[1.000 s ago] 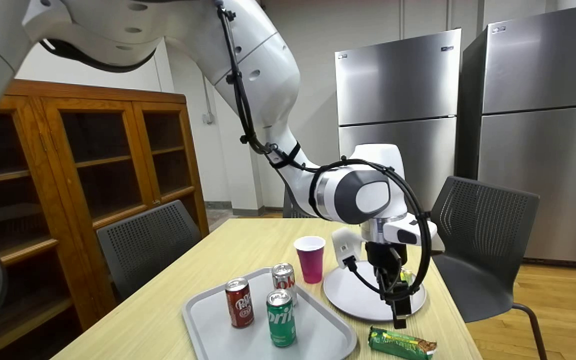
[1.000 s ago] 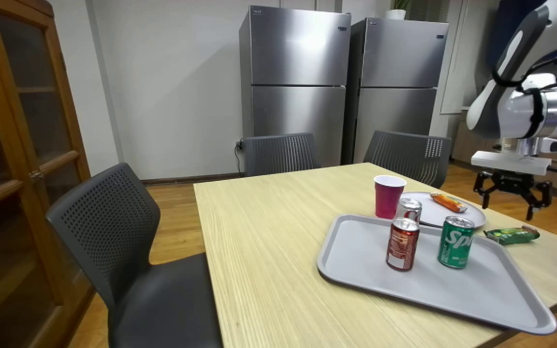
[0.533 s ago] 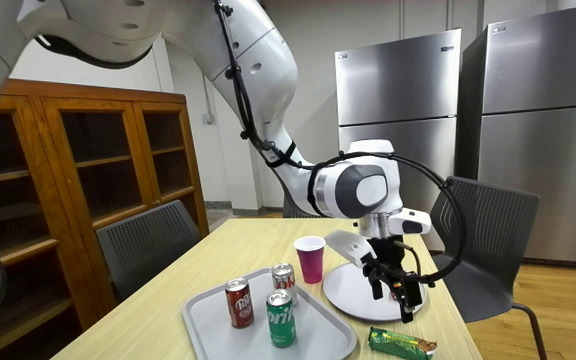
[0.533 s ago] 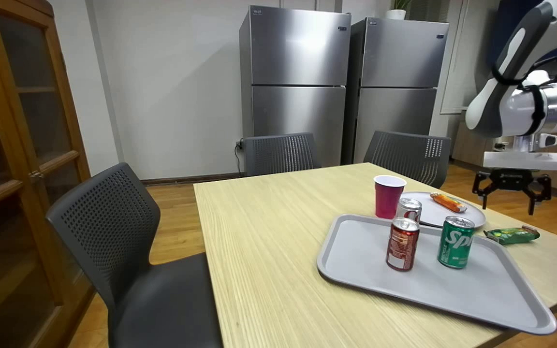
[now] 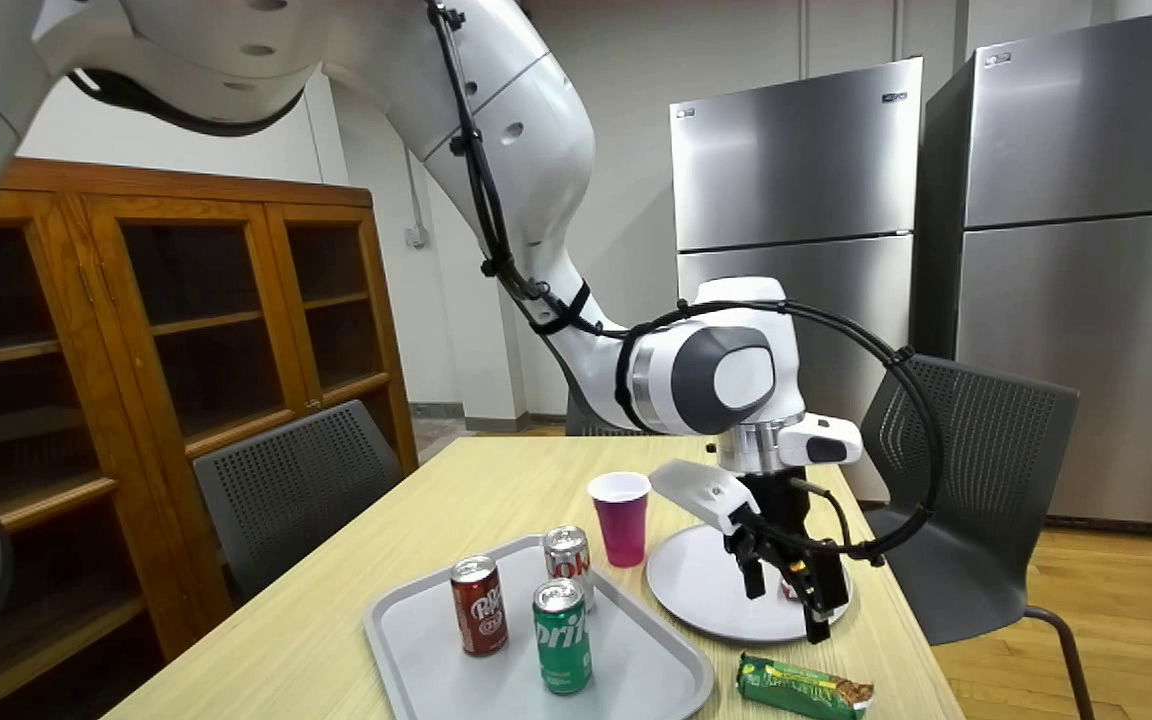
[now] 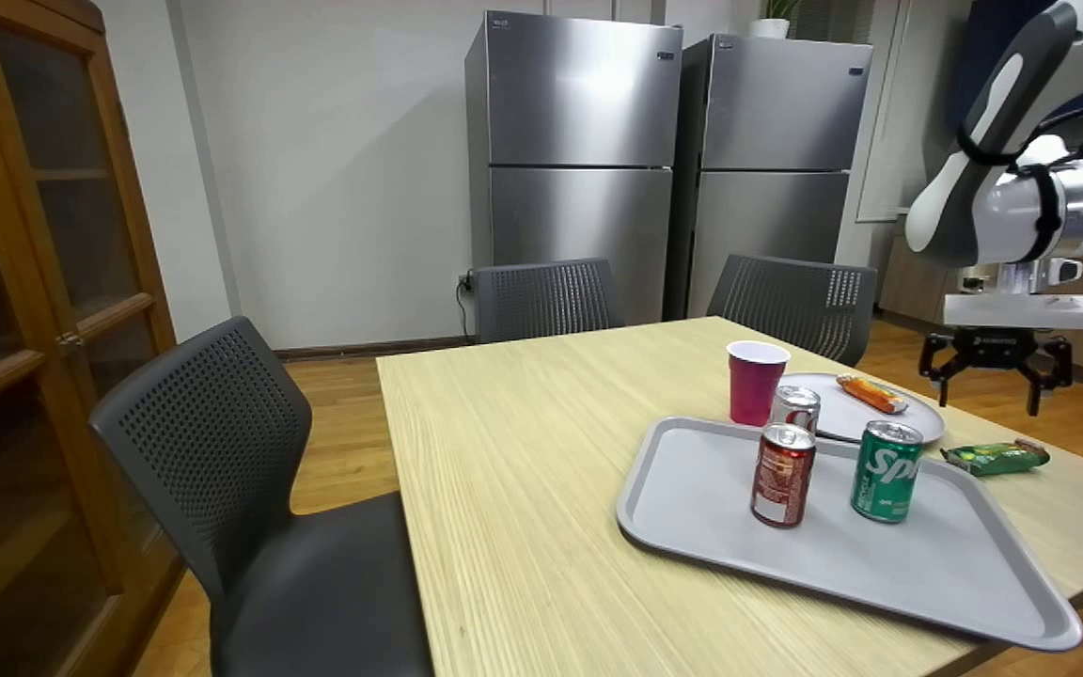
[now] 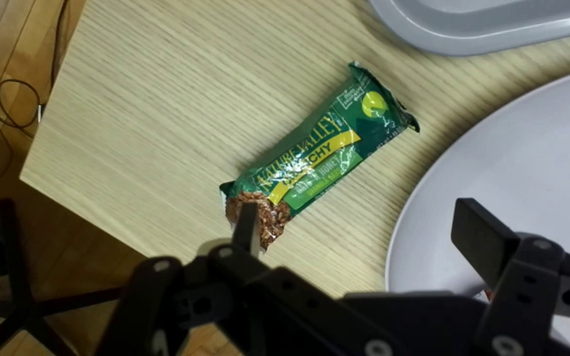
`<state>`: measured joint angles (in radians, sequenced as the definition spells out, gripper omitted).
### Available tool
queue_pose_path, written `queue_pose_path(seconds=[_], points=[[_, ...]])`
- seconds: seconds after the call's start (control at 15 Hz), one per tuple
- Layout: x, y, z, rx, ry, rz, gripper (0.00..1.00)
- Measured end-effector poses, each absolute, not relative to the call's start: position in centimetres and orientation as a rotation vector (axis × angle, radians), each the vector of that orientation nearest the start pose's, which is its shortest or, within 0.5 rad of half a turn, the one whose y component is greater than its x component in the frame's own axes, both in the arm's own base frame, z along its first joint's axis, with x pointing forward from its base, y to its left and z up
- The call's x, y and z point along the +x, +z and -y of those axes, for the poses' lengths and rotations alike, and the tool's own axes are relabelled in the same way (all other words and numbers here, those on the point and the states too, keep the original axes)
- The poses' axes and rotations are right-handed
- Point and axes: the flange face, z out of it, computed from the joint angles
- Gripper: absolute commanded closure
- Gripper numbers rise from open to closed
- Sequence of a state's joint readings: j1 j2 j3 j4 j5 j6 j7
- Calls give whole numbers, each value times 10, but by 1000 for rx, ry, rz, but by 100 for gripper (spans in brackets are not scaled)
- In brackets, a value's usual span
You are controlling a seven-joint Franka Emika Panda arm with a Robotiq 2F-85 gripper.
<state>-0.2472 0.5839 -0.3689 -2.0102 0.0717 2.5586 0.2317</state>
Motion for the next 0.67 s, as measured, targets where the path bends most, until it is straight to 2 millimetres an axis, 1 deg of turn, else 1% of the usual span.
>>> queue_pose_path(seconds=[0.47, 0.67], points=[[495, 176, 346, -3008, 44, -1356, 0], [502, 176, 342, -3031, 35, -1294, 0]])
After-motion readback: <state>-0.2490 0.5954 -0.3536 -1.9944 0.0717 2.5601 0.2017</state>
